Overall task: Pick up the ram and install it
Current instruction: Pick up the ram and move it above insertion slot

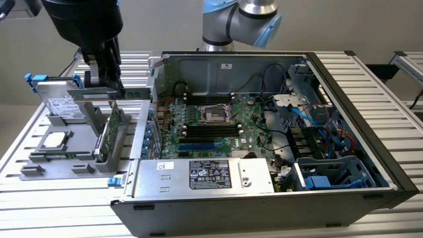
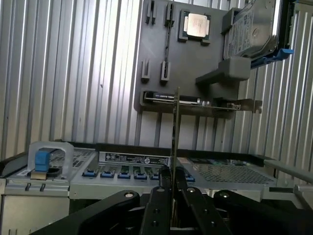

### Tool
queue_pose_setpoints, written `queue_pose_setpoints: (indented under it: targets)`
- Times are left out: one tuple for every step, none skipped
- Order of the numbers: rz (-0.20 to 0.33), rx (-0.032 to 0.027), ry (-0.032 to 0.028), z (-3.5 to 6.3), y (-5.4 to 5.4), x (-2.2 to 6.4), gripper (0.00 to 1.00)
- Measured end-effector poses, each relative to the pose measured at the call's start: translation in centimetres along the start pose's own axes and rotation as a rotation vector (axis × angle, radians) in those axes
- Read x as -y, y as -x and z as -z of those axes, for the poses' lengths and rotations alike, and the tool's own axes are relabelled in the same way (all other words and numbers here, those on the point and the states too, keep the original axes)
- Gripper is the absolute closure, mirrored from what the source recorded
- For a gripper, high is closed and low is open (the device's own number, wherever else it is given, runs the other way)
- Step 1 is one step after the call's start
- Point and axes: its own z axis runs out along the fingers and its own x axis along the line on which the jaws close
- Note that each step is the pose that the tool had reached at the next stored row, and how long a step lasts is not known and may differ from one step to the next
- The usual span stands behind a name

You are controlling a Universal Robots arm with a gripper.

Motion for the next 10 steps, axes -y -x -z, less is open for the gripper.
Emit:
queue_pose_setpoints:
  targets:
    - [0.000,0.0000,0.0000,0.02,0.0,0.44,0.86]
    - [0.000,0.0000,0.0000,0.04,0.0,0.90,0.86]
    - [0.000,-0.0001,0.0000,0.06,-0.1,1.35,0.86]
    - [0.000,0.0000,0.0000,0.08,-0.1,1.80,0.86]
    - [0.000,-0.0001,0.0000,0.10,-0.1,2.24,0.86]
    - [0.000,0.0000,0.0000,0.12,-0.1,2.72,0.86]
    - [0.000,0.0000,0.0000,0.13,-0.1,3.19,0.86]
    - [0.000,0.0000,0.0000,0.15,-0.2,3.64,0.86]
    - [0.000,0.0000,0.0000,0.17,-0.2,4.07,0.86]
    - [0.000,0.0000,0.0000,0.19,-0.2,4.52,0.86]
